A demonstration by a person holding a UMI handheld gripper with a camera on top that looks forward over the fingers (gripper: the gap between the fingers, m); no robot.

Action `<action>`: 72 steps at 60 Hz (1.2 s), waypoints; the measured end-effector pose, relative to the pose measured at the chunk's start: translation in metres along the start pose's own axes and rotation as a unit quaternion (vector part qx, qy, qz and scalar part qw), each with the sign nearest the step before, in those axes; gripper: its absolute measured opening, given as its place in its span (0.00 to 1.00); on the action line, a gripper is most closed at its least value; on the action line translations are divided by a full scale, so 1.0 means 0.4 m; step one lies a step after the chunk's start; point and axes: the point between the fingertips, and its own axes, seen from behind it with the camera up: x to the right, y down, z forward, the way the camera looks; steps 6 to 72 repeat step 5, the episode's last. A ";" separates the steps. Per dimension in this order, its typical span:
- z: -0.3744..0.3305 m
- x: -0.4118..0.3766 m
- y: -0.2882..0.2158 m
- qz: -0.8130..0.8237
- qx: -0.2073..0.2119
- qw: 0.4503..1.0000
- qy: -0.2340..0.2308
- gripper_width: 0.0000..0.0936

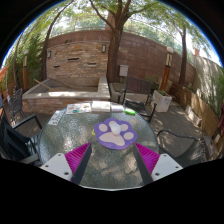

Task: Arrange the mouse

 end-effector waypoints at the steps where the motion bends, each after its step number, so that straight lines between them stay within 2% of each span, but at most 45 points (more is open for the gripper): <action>1: -0.003 0.000 0.000 0.000 0.000 1.000 0.000 0.91; 72: -0.005 -0.007 -0.001 0.005 0.002 1.000 -0.001 0.91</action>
